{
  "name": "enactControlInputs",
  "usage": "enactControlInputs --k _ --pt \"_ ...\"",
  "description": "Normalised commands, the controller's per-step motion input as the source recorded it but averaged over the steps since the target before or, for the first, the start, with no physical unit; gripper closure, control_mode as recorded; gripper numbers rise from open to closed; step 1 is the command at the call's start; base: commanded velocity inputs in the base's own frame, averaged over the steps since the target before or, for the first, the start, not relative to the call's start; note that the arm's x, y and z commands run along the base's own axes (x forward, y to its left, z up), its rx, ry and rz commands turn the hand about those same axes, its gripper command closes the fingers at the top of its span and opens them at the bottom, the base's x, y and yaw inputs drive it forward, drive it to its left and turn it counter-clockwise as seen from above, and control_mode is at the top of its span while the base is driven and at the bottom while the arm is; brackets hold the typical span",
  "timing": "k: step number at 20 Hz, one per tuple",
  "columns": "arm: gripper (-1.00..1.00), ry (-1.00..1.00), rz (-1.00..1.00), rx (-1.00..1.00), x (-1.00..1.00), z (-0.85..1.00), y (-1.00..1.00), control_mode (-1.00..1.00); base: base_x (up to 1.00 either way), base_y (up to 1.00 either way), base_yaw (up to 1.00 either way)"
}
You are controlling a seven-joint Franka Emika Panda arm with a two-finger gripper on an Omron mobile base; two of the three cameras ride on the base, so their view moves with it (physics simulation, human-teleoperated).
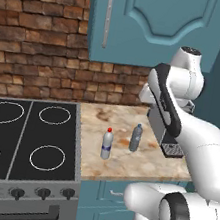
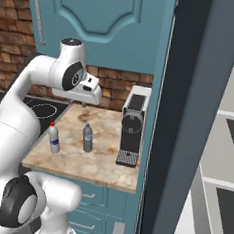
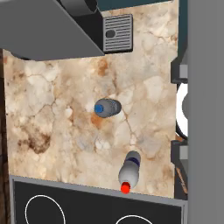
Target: Take the bottled waters from the counter and place them in the freezer to freeze. Close the freezer door after placing the bottles.
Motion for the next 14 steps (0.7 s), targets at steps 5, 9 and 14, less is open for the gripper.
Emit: enactControlInputs --k 5,9,14 --pt "-1.00 -0.01 0.00 0.00 -0.11 0.01 0.13 -1.00 0.00 0.00 0.00" --pt "-1.00 -0.04 -0.11 -0.06 -0.15 0.00 0.59 -1.00 0.00 0.00 0.00" --pt "-1.00 -0.11 -0.31 -0.06 -0.30 0.00 0.57 -1.00 0.00 0.00 0.00"
